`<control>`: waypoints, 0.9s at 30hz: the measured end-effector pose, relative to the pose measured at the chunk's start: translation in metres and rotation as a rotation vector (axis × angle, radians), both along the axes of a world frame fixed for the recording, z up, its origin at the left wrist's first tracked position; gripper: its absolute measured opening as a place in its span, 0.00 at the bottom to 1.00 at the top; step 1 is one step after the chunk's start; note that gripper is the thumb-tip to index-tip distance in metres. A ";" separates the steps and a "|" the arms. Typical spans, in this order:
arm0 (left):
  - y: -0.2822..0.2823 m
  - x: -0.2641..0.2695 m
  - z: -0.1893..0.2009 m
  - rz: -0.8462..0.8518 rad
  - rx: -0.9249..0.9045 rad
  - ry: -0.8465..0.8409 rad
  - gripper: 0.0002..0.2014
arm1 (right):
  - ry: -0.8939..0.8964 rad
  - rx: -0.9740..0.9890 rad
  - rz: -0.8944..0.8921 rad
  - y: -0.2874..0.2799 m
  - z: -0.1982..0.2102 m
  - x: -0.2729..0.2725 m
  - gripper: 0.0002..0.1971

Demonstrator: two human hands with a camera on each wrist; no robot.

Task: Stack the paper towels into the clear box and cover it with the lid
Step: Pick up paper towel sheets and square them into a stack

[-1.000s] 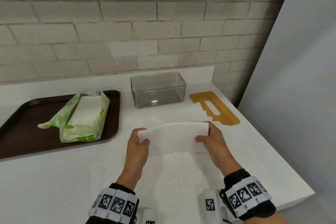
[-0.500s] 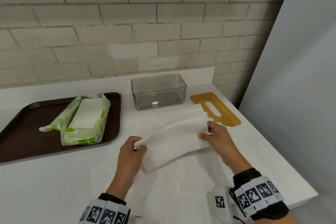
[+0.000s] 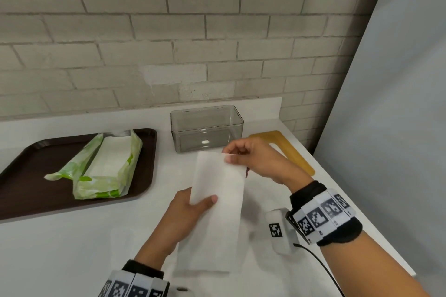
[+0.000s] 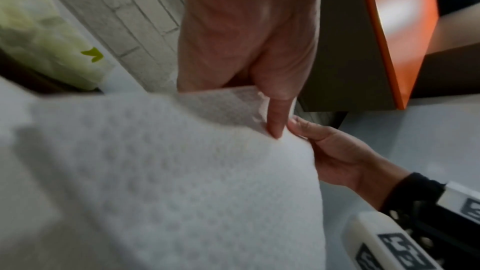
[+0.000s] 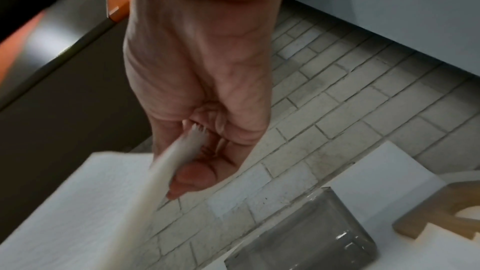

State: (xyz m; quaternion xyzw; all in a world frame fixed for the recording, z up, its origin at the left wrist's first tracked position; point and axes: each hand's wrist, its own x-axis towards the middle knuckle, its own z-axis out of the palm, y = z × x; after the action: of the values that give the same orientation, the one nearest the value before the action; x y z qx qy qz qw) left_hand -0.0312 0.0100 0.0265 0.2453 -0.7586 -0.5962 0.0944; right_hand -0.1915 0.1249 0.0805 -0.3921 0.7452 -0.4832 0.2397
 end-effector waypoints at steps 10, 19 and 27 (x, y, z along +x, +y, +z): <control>-0.020 0.005 -0.024 0.183 0.187 -0.032 0.15 | 0.334 0.894 -0.256 -0.023 -0.076 -0.063 0.29; -0.038 0.005 -0.027 0.125 0.172 -0.049 0.15 | 0.261 0.742 -0.382 -0.036 -0.093 -0.068 0.31; -0.038 -0.001 -0.025 0.183 0.248 0.034 0.09 | 0.012 0.391 -0.383 -0.028 -0.035 -0.044 0.09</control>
State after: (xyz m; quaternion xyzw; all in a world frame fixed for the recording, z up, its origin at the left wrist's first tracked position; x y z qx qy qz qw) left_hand -0.0321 -0.0277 0.0019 0.3128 -0.6520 -0.6783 0.1301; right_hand -0.2354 0.0969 0.0453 -0.1930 0.8862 -0.3646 0.2107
